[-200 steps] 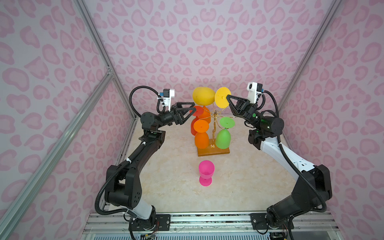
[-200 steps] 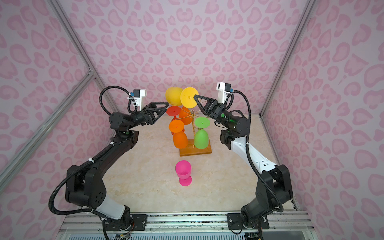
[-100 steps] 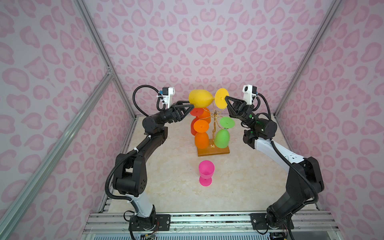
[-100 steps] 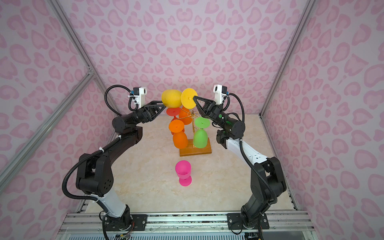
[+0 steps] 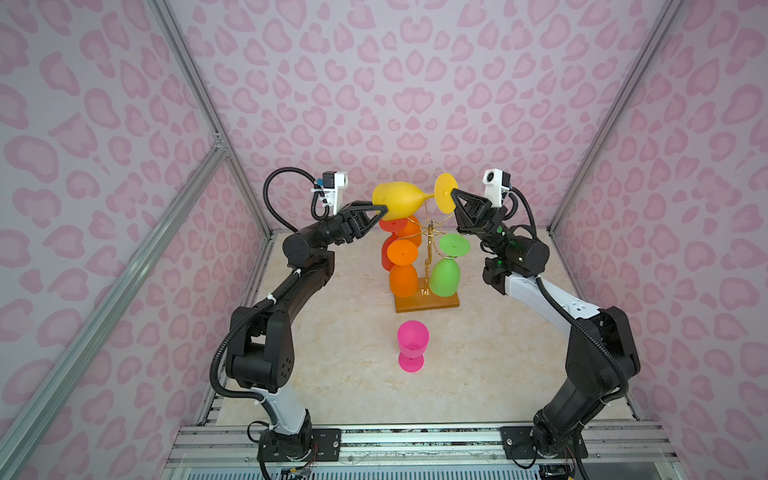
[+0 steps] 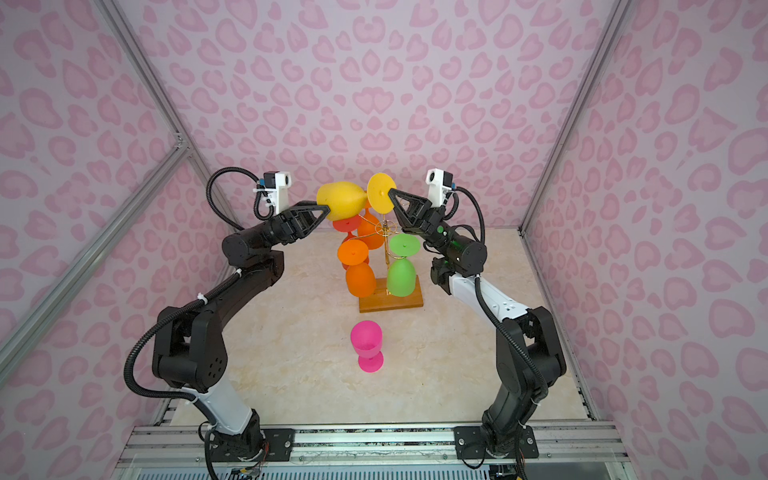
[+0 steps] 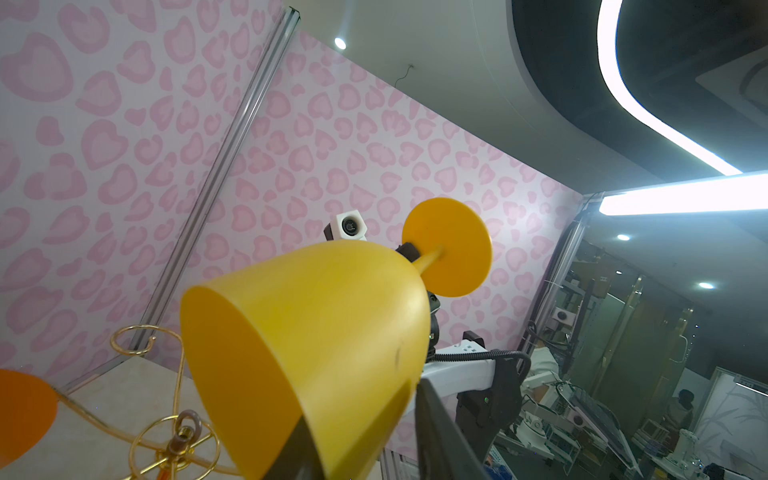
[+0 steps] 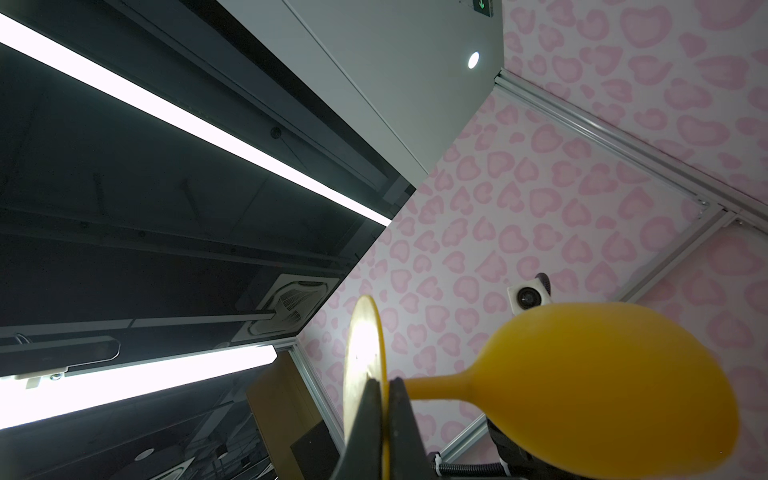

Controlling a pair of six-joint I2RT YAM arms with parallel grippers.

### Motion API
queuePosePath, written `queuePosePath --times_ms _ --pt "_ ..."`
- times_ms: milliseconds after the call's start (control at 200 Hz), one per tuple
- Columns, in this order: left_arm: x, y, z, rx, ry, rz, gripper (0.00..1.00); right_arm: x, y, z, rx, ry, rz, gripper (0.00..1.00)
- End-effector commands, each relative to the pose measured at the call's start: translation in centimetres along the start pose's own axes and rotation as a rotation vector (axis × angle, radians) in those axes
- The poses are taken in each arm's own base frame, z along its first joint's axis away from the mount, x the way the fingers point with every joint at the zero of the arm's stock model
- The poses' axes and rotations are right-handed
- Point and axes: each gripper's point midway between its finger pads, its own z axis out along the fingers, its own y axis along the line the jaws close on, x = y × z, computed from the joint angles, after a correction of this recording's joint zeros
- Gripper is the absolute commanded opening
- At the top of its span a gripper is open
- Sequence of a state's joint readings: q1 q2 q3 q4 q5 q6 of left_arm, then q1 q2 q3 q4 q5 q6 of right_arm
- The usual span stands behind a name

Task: Take the wine glass off the wine glass rack
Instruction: 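Close the left gripper around the yellow glass bowl, then open and withdraw the right gripper while the left gripper holds the yellow glass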

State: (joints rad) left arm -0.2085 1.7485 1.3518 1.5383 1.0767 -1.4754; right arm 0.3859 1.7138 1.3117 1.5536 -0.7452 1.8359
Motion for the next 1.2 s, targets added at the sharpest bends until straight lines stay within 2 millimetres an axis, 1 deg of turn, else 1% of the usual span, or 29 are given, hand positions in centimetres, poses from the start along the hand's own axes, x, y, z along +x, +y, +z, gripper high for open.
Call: queuePosePath --times_ms 0,90,110,230,395,665,745,795,1010,1195 --pt "-0.3 -2.6 0.2 0.045 0.015 0.077 0.29 -0.3 -0.5 -0.2 0.001 -0.014 -0.006 0.00" --pt "-0.4 -3.3 0.3 0.052 0.017 0.089 0.25 -0.5 -0.6 -0.2 0.002 -0.020 -0.003 0.00" --pt "0.1 -2.8 0.1 0.042 0.019 0.069 0.25 -0.6 -0.6 -0.2 0.003 -0.022 -0.003 0.00" --pt "0.1 -3.3 0.0 0.044 0.020 0.073 0.22 -0.9 -0.7 -0.3 0.004 -0.025 0.001 0.00" --pt "0.1 -4.0 0.0 0.046 0.019 0.080 0.12 -1.4 -0.9 -0.6 0.011 -0.033 -0.002 0.07" --pt "0.4 -5.9 0.4 0.071 0.037 0.106 0.07 -2.9 -0.7 -1.4 0.025 -0.054 -0.033 0.23" --pt "0.6 -6.5 0.7 0.085 0.048 0.109 0.06 -3.5 -0.6 -1.8 0.032 -0.064 -0.047 0.31" --pt "0.8 -6.9 0.8 0.091 0.055 0.111 0.05 -3.9 -0.6 -2.2 0.039 -0.071 -0.058 0.33" --pt "1.6 -8.6 1.6 0.111 0.092 0.142 0.02 -5.4 0.1 -3.6 0.064 -0.098 -0.115 0.37" --pt "2.5 -10.1 2.4 0.114 0.132 0.175 0.02 -6.4 0.6 -5.1 0.092 -0.128 -0.149 0.38"
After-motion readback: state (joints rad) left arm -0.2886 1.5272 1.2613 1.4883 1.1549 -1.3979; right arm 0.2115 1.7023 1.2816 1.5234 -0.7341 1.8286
